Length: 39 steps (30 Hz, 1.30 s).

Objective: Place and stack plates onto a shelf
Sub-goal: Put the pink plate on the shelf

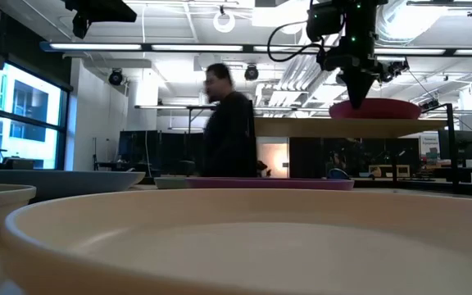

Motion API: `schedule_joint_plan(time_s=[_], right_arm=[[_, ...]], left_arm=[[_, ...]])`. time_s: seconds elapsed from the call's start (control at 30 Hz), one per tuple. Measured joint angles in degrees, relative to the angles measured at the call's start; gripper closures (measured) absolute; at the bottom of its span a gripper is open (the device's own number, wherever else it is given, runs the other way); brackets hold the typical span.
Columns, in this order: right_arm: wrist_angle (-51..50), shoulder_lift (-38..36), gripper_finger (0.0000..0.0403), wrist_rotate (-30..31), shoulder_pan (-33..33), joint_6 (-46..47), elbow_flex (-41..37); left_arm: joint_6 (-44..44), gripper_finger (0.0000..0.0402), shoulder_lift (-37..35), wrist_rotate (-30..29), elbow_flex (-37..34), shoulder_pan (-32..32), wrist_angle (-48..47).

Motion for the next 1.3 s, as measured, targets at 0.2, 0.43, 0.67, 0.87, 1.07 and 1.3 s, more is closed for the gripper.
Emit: schedule_joint_plan(time_s=[0.2,0.43,0.67,0.87,1.07,1.3], right_arm=[[-0.12,0.00,0.0402,1.45,0.00,1.06,0.00],[-0.16,0.00,0.0403,1.91,0.00,-0.37,0.00],[-0.52,0.00,0.0400,1.29,-0.15,-1.18,0.00],[-1.82,0.00,0.0363,1.23,-0.36,0.72,0.00],[-2.72,0.00,0.0329,4.72,-0.37,0.74,0.00],[-2.74,0.00,0.0328,7.97,-0.37,3.11,0.06]], left_arm=[[0.00,0.0385,-0.02,-0.02,0.00,-0.01,-0.01],[0.00,0.0385,0.00,-0.02,0.00,0.01,-0.02],[0.00,0.0385,-0.02,-0.02,0.00,-0.01,0.00],[0.00,0.0385,-0.02,-0.04,0.00,-0.01,-0.02],[0.00,0.0385,-0.01,-0.03,0.00,-0.01,0.00],[-0.02,0.0385,-0.02,-0.02,0.00,-0.01,0.00]])
